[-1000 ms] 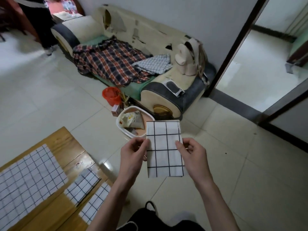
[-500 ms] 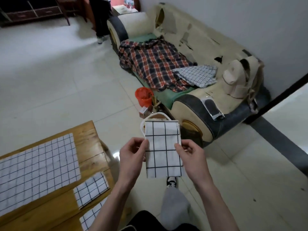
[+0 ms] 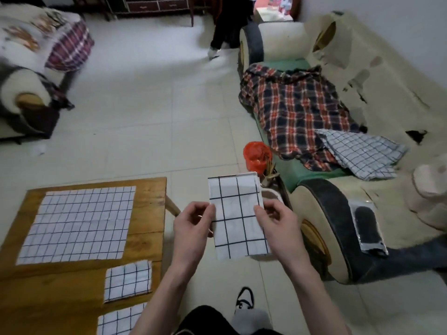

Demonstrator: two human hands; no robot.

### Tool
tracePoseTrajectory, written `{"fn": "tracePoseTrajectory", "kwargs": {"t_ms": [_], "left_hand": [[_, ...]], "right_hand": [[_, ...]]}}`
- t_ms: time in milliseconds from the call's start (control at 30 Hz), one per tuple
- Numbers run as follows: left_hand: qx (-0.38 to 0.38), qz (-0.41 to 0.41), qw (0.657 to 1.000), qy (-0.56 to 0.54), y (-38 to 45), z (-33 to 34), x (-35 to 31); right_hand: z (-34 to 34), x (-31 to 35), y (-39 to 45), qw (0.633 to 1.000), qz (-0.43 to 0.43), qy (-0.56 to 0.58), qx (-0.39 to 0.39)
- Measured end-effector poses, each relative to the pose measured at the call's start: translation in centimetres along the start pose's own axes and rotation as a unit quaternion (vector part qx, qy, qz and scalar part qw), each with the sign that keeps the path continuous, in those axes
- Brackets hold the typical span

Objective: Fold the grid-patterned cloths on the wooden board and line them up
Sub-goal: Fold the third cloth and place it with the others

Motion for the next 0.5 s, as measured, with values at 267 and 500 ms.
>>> {"fn": "tracePoseTrajectory", "kwargs": {"t_ms": [267, 500], "left_hand": [[-0.122, -0.026, 0.992, -0.02, 2.1, -4.5, -0.2], [-0.208, -0.054, 0.975, -0.047, 4.8, -9.4, 1.8]], "right_hand": [[5.4, 2.8, 7.9, 0.992, -0.033, -0.016, 0.117], [12.9, 3.2, 13.8, 0.98, -0.032, -0.035, 0.195]]}}
Point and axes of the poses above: each hand's wrist, its own y-axis towards the middle knuckle, its own z-axis out of the palm, x = y × z, the point moved 5 cm from there along y, towards the middle knuckle, and after that the axes turned 6 degrees about x, right-handed, at the moved point
